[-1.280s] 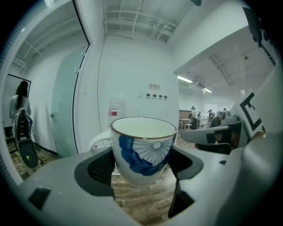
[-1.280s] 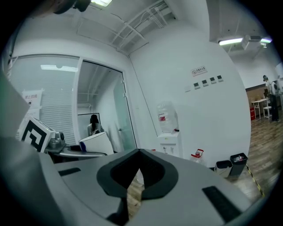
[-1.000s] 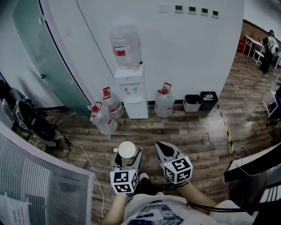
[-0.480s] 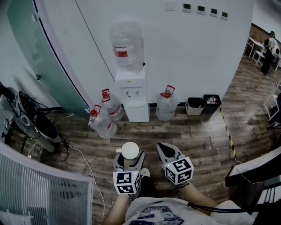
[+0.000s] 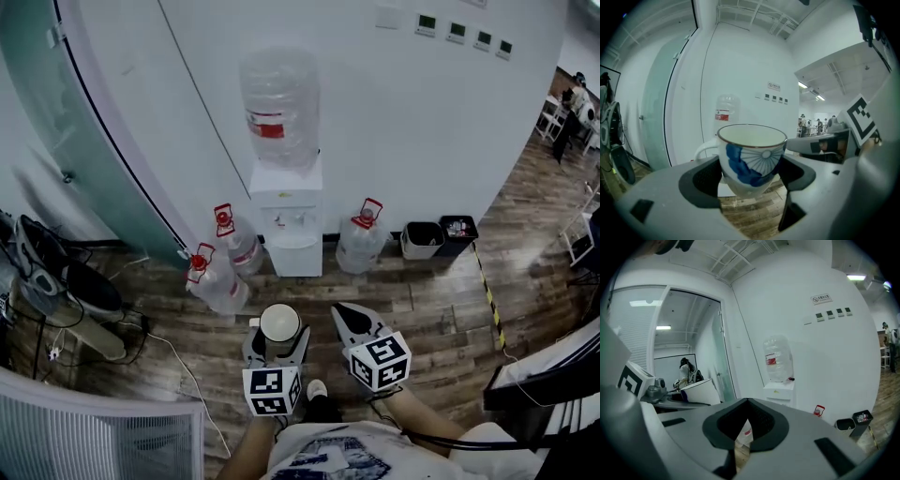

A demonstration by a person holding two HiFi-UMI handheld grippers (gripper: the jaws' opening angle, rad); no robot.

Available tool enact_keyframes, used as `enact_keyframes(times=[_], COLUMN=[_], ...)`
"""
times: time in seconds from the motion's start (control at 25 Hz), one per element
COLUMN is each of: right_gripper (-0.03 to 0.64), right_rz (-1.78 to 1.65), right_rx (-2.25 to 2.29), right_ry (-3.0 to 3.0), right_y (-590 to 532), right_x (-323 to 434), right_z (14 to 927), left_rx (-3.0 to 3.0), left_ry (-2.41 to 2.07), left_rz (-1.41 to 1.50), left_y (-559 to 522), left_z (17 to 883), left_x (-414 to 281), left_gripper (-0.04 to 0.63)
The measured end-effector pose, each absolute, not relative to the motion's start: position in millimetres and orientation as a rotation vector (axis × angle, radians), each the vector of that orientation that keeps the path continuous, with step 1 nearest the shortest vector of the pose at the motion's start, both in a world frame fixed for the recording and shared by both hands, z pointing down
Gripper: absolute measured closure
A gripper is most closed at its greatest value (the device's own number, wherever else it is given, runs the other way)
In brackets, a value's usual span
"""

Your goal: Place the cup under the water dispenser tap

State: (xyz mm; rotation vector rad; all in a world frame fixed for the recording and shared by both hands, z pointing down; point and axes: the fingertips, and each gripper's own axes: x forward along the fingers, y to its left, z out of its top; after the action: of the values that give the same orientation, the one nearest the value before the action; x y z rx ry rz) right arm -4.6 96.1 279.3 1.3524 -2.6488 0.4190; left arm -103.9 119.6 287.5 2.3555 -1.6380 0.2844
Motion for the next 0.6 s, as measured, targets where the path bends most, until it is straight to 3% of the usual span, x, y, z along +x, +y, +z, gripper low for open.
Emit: enact_keyframes(times=[0.6], right_gripper=[0.597], right_rz=[0.455], right_rx=[1.409], right_ry=[-2.593], right_y=[-9], right_x=[-51], right_z=[287], left_rx=[2.370], left_ry=[-1.560], left_rz=[0.325], left_y=[8], left_z=[298], left_x=[-149], left_gripper=[0.180])
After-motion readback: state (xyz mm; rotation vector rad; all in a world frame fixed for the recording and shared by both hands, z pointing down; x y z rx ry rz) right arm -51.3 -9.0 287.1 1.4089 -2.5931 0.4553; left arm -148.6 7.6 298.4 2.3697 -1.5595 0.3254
